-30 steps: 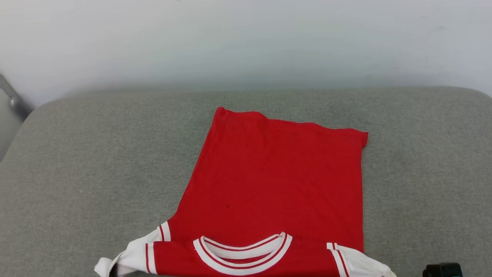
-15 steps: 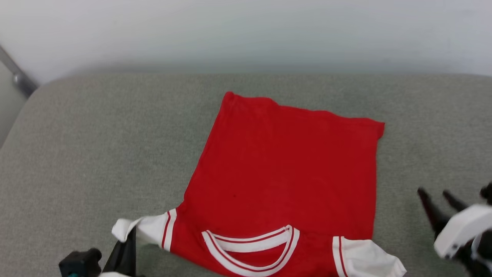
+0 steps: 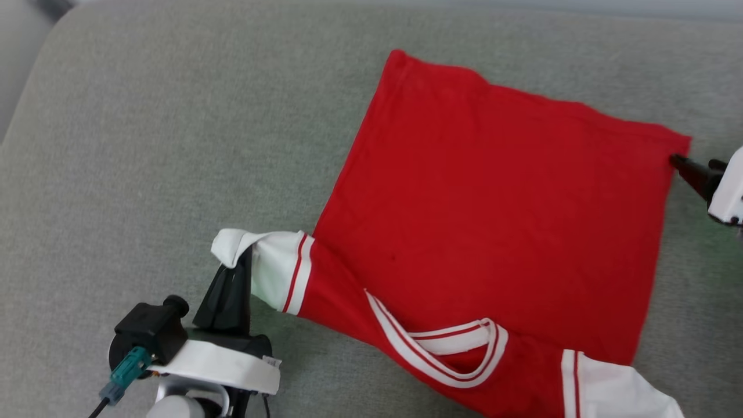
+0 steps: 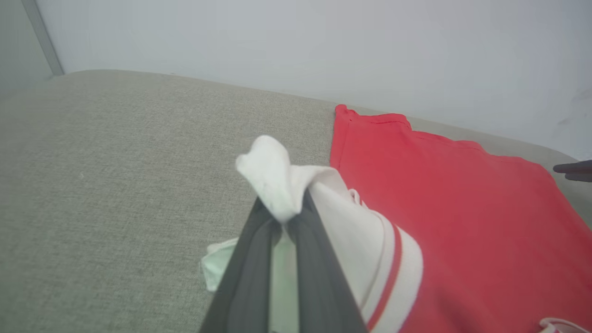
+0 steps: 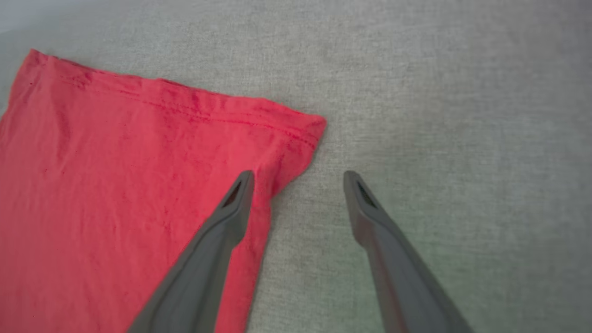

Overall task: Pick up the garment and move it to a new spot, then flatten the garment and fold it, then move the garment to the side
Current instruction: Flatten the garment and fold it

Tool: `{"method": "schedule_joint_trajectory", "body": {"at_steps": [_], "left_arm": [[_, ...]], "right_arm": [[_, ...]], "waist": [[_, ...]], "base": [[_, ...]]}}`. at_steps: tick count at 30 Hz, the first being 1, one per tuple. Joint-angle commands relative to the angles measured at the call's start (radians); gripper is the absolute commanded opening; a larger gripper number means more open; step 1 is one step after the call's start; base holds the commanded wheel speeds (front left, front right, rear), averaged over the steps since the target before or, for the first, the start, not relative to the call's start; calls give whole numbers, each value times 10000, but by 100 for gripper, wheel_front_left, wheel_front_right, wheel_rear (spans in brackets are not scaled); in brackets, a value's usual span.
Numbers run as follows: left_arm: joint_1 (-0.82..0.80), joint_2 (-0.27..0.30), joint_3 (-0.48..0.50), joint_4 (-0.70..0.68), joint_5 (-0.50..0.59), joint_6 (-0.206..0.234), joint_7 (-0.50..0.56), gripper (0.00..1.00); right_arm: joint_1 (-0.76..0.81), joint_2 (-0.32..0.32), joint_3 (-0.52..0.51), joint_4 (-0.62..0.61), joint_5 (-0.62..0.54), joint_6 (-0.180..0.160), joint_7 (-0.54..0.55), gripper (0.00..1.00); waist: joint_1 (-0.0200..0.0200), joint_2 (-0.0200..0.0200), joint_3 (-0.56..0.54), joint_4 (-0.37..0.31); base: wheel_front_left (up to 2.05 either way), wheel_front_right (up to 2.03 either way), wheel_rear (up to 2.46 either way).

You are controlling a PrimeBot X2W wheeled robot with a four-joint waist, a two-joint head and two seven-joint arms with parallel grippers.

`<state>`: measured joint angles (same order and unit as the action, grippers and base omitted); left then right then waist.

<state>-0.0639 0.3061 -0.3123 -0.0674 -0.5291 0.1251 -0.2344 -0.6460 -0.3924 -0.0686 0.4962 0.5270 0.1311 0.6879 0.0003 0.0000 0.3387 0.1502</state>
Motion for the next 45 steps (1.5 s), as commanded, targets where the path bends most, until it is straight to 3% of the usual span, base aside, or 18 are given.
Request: {"method": "schedule_joint_trajectory", "body": {"at_steps": [1,11,12,13,15,24,34,40,45], "left_arm": [[-281,-87,-32,-41,94,-80,-99,0],[-790,-412,-115,305,233,-473,-261,0],[-817,-425,-96,346,236,-514,-261,0],[-832,-439,-75,399,225,-525,-269,0],[-830,-442,-22,499,215,-560,-278,0],[-321,-225,197,1000,119,-536,-283,0],[739,360,625,1329,-71,-182,15,0],[1384,632,875,1447,-287,49,313,0],[1753,771,973,1640,-485,139,545,0]], "right_arm": [[-394,-54,22,182,15,-6,380,100],[-859,463,-165,1563,-328,-7,2427,100],[-822,583,-191,1647,-358,-9,2576,79],[-832,688,-212,1679,-387,-9,2706,36],[-905,738,-214,1546,-460,-4,2776,0],[-953,-198,251,-17,-781,-7,2576,0],[1874,-1035,364,-2457,-430,-7,2774,0],[4734,-707,-104,-3553,-315,-7,2949,0],[7172,26,-523,-3885,-124,-9,2888,0]], "waist": [[-3,0,694,557],[-3,0,1297,868],[-3,0,1294,872],[-3,0,1279,872],[-3,0,1218,849],[-3,0,64,396],[-3,0,-1571,-995],[-3,0,-2282,-1776],[-3,0,-2705,-2122]], "base": [[0,0,0],[0,0,0],[0,0,0],[0,0,0],[0,0,0],[0,0,0],[0,0,0],[0,0,0],[0,0,0]]}}
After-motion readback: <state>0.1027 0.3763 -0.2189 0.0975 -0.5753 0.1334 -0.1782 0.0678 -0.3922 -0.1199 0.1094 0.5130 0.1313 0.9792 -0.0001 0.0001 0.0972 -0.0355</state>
